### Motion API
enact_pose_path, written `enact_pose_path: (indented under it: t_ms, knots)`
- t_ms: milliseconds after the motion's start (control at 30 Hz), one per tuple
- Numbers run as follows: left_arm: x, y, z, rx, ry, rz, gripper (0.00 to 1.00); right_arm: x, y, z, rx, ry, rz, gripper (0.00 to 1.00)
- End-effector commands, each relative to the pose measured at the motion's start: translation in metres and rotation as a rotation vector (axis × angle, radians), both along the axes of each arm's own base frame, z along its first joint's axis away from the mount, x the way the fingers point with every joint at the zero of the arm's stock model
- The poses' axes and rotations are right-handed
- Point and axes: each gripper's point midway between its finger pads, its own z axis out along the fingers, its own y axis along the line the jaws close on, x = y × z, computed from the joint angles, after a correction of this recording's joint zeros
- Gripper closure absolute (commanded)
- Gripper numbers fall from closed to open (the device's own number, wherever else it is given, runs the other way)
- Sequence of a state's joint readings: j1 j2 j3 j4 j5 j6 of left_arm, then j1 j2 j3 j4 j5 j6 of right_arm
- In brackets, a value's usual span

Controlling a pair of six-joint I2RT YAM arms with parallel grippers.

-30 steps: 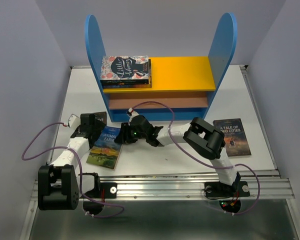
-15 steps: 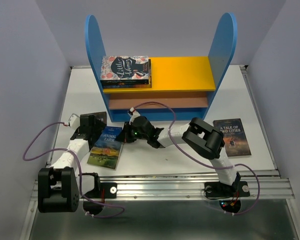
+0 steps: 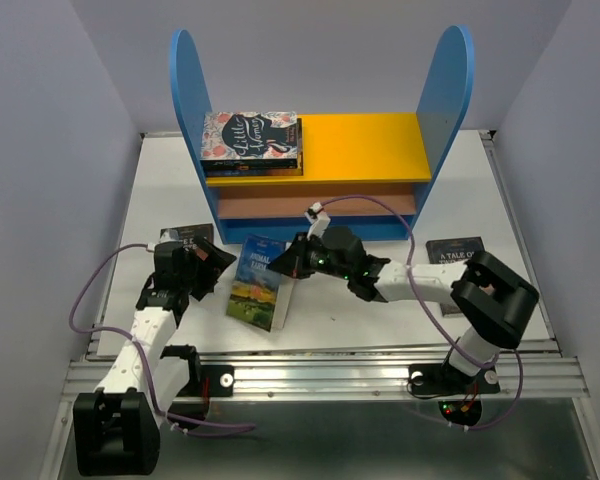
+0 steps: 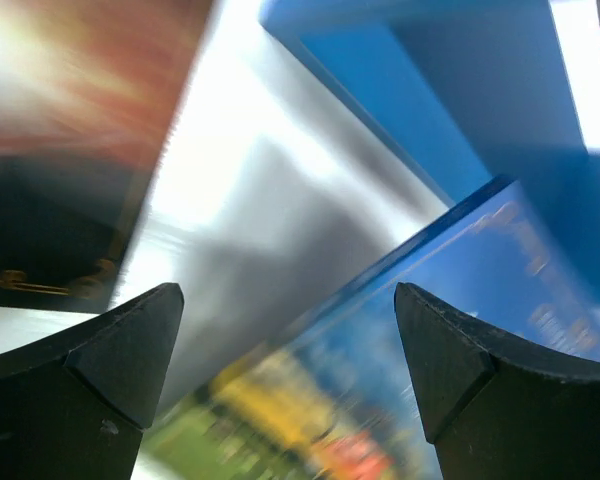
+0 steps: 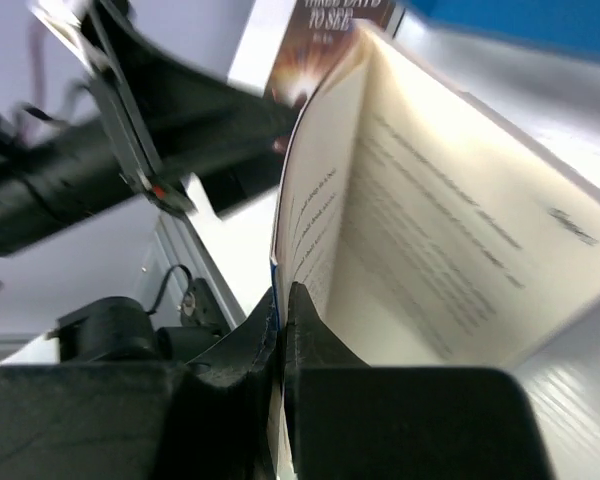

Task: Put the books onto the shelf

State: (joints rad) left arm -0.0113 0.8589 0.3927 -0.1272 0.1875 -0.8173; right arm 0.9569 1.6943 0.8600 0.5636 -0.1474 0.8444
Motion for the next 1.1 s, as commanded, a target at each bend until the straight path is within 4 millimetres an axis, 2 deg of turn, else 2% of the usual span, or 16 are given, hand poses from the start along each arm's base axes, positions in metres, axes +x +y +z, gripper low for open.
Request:
enact_pose_path:
  t_ms: [0,100,133,167,200,233,267,300,367,400,467,567,767,1067]
  knots:
    - [-0.006,-0.043,0.021,-0.142,-0.139,-0.225,0.01,0.011,-0.027,0.061,0.142,-0.080,-0.017,0.99]
    - [-0.010,-0.060,0.038,-0.206,-0.228,-0.317,0.01,0.009,-0.047,0.068,0.136,-0.071,-0.019,0.99]
    - [-0.008,-0.064,0.053,-0.222,-0.292,-0.337,0.01,0.014,-0.054,0.073,0.128,-0.086,-0.028,0.99]
    - [-0.013,-0.072,0.062,-0.250,-0.327,-0.391,0.01,0.013,-0.060,0.086,0.138,-0.105,-0.031,0.99]
    - [-0.014,-0.076,0.071,-0.261,-0.369,-0.419,0.01,0.013,-0.066,0.087,0.124,-0.101,-0.036,0.99]
    - [-0.014,-0.080,0.088,-0.269,-0.449,-0.448,0.01,0.014,-0.070,0.092,0.127,-0.114,-0.037,0.99]
    - [-0.021,-0.088,0.097,-0.302,-0.477,-0.499,0.01,0.015,-0.079,0.106,0.147,-0.135,-0.048,0.99]
    - [-0.024,-0.092,0.109,-0.303,-0.536,-0.535,0.01,0.013,-0.083,0.110,0.143,-0.142,-0.039,0.99]
    - [-0.028,-0.096,0.122,-0.291,-0.586,-0.572,0.01,0.010,-0.092,0.130,0.163,-0.173,-0.033,0.99]
    - [-0.030,-0.100,0.124,-0.285,-0.598,-0.590,0.01,0.008,-0.096,0.131,0.148,-0.164,-0.024,0.99]
    - [-0.030,-0.103,0.126,-0.280,-0.605,-0.603,0.01,0.002,-0.099,0.150,0.148,-0.206,-0.002,0.99]
    - [-0.037,-0.118,0.132,-0.292,-0.648,-0.686,0.01,-0.009,-0.108,0.172,0.136,-0.245,0.034,0.99]
    - [-0.056,-0.152,0.166,-0.307,-0.797,-0.852,0.01,-0.018,-0.117,0.199,0.157,-0.265,0.054,0.99]
    - [-0.053,-0.158,0.166,-0.281,-0.828,-0.900,0.01,-0.037,-0.112,0.225,0.204,-0.254,0.174,0.99]
